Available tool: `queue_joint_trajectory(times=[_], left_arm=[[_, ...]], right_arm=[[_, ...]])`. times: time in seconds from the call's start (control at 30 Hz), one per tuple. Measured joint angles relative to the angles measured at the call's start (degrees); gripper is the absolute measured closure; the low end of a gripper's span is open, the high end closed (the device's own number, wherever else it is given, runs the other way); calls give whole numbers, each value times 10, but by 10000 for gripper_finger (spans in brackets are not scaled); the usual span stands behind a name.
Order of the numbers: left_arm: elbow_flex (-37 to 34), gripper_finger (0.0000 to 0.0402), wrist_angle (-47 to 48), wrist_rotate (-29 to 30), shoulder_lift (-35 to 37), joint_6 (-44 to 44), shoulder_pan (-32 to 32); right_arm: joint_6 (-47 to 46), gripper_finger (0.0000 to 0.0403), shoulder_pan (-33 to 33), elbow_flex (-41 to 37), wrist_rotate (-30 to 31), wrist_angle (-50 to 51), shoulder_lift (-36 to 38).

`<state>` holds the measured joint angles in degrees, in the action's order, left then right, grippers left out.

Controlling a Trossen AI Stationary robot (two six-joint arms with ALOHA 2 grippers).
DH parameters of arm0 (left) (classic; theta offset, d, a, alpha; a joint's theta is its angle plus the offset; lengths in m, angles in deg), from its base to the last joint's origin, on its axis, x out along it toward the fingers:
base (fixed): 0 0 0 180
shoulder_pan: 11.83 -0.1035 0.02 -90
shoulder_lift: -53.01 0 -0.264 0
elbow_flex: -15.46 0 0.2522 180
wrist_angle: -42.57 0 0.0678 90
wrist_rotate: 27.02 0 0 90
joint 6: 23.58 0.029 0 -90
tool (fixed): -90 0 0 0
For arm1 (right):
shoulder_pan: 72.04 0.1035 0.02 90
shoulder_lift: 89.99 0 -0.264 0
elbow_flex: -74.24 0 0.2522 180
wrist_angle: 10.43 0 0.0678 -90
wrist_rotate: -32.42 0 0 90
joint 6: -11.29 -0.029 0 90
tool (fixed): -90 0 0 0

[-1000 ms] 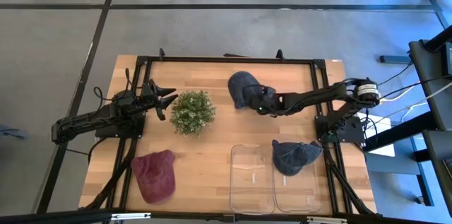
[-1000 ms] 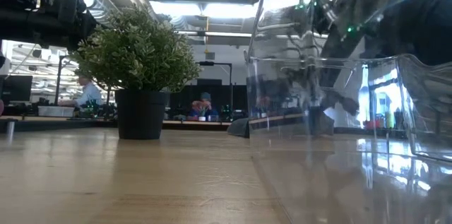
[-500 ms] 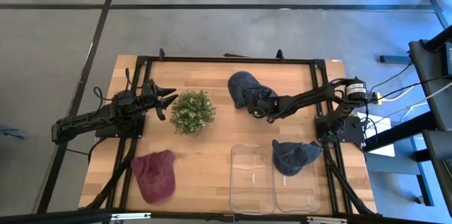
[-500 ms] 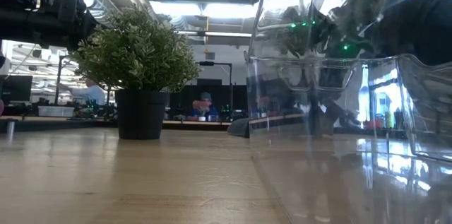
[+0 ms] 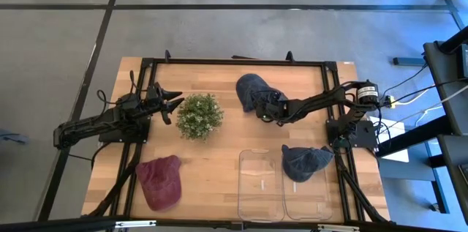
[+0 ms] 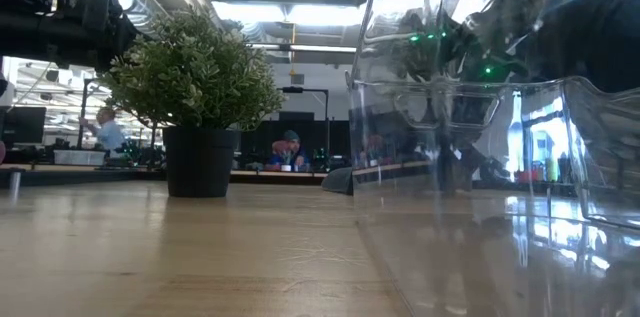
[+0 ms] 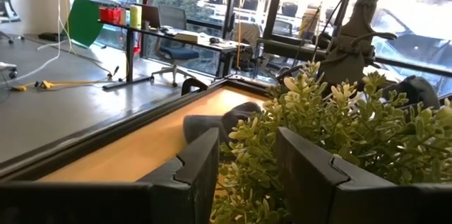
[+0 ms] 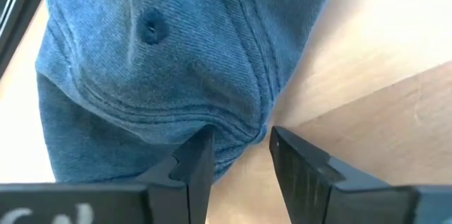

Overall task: Pick & Place hat
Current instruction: Put the blue cap into the right transparent bin

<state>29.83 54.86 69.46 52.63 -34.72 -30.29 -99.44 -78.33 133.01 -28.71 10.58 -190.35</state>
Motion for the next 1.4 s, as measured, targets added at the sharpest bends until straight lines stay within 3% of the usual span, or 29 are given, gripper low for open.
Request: queue_joint_trajectory(times=[0.57, 0.93, 1.1, 1.3, 1.4], left_arm=[[0, 265, 0, -1, 0, -17, 0], [0, 265, 0, 0, 0, -16, 0], [0, 265, 0, 0, 0, -16, 0], [0, 265, 0, 0, 0, -16, 0], [0, 265, 0, 0, 0, -16, 0]], right_arm=[[-1, 262, -15, 0, -11, 3, -1], [-25, 348, -30, -8, -41, 15, -2], [23, 392, -31, -10, -44, 9, -2], [136, 394, -31, -12, -45, -17, 0], [238, 397, -31, -12, -58, -19, 9]])
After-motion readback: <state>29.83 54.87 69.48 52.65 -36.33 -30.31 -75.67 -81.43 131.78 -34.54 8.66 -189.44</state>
